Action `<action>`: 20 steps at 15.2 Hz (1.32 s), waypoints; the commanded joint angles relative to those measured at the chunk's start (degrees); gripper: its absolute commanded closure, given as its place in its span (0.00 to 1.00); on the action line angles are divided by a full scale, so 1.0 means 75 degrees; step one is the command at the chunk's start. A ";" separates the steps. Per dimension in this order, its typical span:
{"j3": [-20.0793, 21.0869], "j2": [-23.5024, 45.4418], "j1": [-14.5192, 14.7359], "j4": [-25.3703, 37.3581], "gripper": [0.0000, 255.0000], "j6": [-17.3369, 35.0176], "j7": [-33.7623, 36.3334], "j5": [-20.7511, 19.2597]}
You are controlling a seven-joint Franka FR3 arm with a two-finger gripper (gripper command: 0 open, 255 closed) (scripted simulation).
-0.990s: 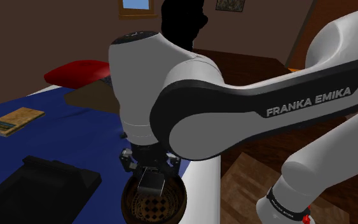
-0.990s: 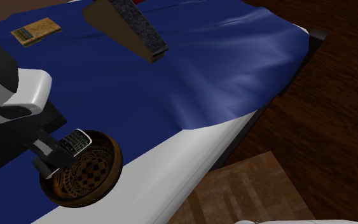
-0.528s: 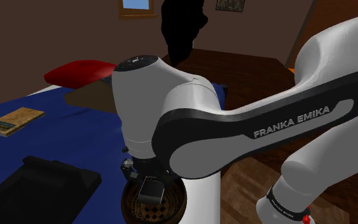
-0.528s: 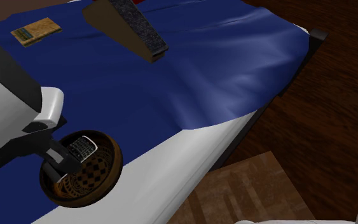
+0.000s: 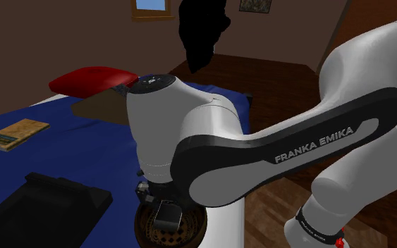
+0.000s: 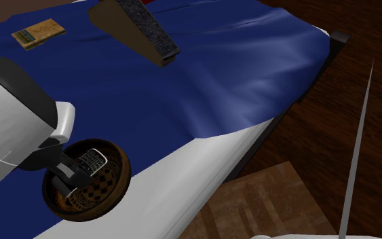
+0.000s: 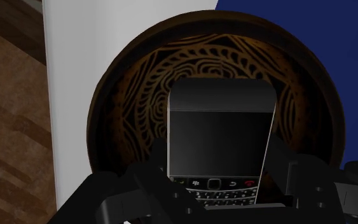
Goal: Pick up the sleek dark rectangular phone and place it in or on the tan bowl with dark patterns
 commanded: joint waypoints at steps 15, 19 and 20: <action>-0.0404 -0.0304 0.0145 0.0796 0.00 -0.1009 -0.0144 0.0145; -0.0404 -0.0303 0.0145 0.0796 0.00 -0.1009 -0.0143 0.0144; -0.0404 -0.0303 0.0145 0.0796 0.00 -0.1009 -0.0143 0.0144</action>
